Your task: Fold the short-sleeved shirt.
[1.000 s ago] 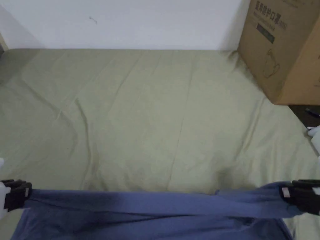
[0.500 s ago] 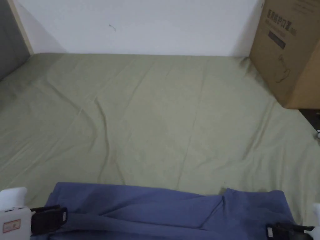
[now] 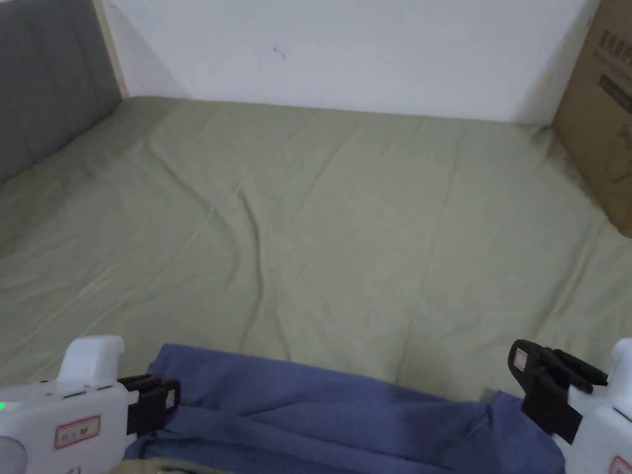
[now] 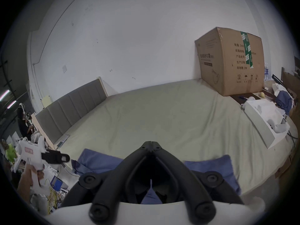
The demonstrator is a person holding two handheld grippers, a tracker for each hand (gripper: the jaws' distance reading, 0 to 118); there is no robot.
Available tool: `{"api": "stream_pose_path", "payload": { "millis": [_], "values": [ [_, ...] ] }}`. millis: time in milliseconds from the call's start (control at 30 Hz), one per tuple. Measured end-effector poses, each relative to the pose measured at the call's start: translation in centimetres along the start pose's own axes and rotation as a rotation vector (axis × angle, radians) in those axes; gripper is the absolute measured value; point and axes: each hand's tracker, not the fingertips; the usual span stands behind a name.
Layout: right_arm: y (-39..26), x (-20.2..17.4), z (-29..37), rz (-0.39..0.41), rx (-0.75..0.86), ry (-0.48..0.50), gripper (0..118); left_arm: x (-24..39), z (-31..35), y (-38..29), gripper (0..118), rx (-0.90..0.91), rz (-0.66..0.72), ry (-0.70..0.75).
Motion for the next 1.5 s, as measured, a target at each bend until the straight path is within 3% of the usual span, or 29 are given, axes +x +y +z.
{"api": "stream_pose_path", "payload": {
  "millis": [200,333,367,400,433,600,800,1033,1067,1100,1133,1167,1200,1300,1500],
  "values": [
    [-1.0,-3.2,-1.5,0.092,-0.031,0.068,0,-4.4,-0.3,-1.5,0,-0.005,0.142,-0.043],
    [-1.6,-3.9,-2.6,0.083,-0.101,0.103,0,-8.7,-0.4,-1.4,28,-0.028,0.289,-0.161],
    [-1.6,-4.0,-2.8,0.068,-0.121,0.109,0,-9.6,-0.6,-1.4,63,-0.031,0.314,-0.193],
    [-1.5,-4.0,-3.0,0.041,-0.136,0.130,0,-10.2,-1.1,-1.0,80,-0.045,0.332,-0.253],
    [-1.6,-4.1,-3.1,0.029,-0.140,0.143,0,-11.0,-1.4,-0.7,90,-0.047,0.367,-0.266],
    [-1.5,-4.9,-3.8,0.059,-0.171,0.132,0,-15.5,-5.6,1.4,97,-0.096,0.441,-0.395],
    [-1.6,-5.0,-3.6,0.072,-0.191,0.121,0,-18.5,-9.4,2.4,97,-0.173,0.532,-0.424],
    [-1.3,-5.9,-4.3,0.052,-0.217,0.085,0,-18.2,-10.6,2.0,93,-0.200,0.524,-0.505],
    [-1.2,-5.8,-4.4,0.048,-0.219,0.084,0,-18.0,-10.9,2.0,77,-0.204,0.535,-0.511],
    [-1.0,-6.1,-4.4,0.036,-0.220,0.088,0,-17.8,-11.3,1.8,48,-0.202,0.576,-0.544],
    [-0.8,-6.2,-4.4,0.020,-0.220,0.094,0,-17.6,-12.0,1.6,12,-0.244,0.582,-0.565],
    [-0.8,-6.2,-4.5,0.010,-0.220,0.099,0,-17.0,-12.9,1.2,5,-0.297,0.559,-0.520],
    [-0.7,-6.3,-4.5,0.004,-0.222,0.107,0,-15.1,-13.1,1.0,5,-0.345,0.503,-0.416],
    [-0.9,-5.6,-4.3,0.026,-0.227,0.111,0,-14.5,-12.0,0.9,5,-0.252,0.602,-0.537],
    [-0.8,-4.8,-3.3,0.072,-0.217,0.080,0,-13.3,-9.4,2.9,5,-0.280,0.451,-0.368]
  ]
}}
